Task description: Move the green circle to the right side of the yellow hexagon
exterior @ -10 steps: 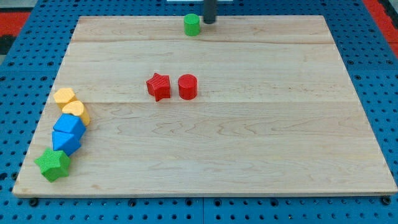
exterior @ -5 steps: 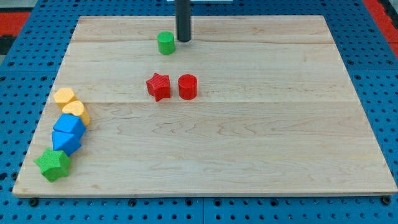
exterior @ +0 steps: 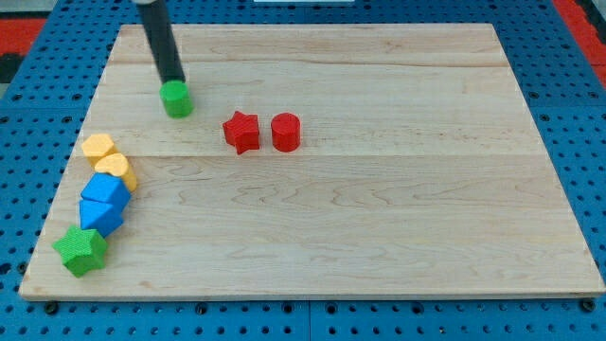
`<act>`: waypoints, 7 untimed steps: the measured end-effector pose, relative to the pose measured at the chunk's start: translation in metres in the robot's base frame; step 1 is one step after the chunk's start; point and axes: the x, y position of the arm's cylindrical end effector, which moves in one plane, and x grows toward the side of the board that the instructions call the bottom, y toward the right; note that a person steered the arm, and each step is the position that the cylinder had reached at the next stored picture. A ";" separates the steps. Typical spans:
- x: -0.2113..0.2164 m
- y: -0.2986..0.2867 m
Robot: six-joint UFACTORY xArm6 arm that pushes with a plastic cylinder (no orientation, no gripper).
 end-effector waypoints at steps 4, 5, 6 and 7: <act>0.053 0.009; 0.071 0.007; 0.098 -0.009; 0.118 0.000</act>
